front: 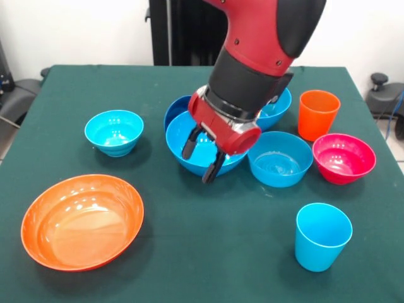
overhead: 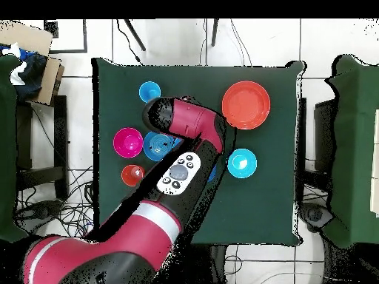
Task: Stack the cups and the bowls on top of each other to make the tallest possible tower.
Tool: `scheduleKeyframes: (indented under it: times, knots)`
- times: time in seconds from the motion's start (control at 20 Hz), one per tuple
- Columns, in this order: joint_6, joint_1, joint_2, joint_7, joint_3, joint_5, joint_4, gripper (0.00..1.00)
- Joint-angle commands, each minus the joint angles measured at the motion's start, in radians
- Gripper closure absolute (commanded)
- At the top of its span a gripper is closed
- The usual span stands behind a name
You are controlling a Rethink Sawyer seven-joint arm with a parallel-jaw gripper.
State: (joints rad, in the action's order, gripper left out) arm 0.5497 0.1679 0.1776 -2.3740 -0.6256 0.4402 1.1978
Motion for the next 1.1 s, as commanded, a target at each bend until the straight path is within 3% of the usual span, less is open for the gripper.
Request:
scheduleKeyframes:
  times: [0.05,0.65,1.1]
  knots:
    - [0.153,0.031,0.035,-0.245,0.032,0.033,0.004,0.0]
    - [0.138,0.038,0.03,-0.261,0.041,0.038,0.019,0.0]
    - [-0.005,0.017,-0.059,-0.273,0.068,0.065,-0.013,0.0]
